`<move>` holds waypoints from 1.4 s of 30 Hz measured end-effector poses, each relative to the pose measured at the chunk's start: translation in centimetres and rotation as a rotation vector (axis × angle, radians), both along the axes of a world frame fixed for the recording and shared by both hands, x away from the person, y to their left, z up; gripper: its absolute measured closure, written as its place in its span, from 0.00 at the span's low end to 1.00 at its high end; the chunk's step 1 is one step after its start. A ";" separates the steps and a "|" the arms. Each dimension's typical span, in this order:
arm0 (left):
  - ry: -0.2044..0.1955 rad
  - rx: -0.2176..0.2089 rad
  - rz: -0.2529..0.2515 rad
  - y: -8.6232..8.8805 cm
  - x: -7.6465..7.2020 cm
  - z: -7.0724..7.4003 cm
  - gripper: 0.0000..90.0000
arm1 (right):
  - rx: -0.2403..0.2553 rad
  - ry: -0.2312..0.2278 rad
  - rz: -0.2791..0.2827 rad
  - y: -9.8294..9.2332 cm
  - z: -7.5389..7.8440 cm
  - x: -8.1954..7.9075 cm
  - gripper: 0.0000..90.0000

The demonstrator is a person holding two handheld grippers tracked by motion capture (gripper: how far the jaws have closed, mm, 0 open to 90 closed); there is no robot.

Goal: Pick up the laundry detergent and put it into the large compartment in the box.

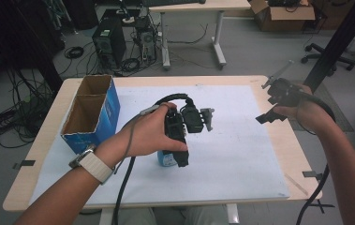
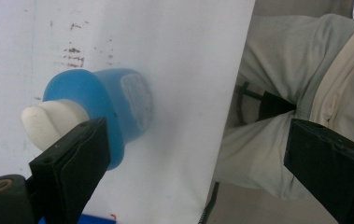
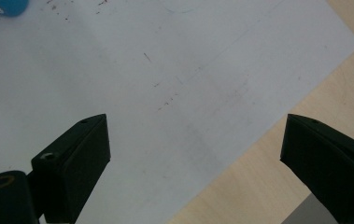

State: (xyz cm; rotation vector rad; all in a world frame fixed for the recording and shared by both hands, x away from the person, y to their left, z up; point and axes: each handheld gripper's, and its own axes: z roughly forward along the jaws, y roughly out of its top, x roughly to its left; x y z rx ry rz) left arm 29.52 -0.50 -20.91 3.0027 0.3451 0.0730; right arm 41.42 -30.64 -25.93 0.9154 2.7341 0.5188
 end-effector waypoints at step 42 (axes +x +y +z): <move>-0.060 -0.003 0.225 0.8 3.1 3.4 0.07 | 0.005 -0.003 -0.002 -0.1 -0.2 0.0 0.09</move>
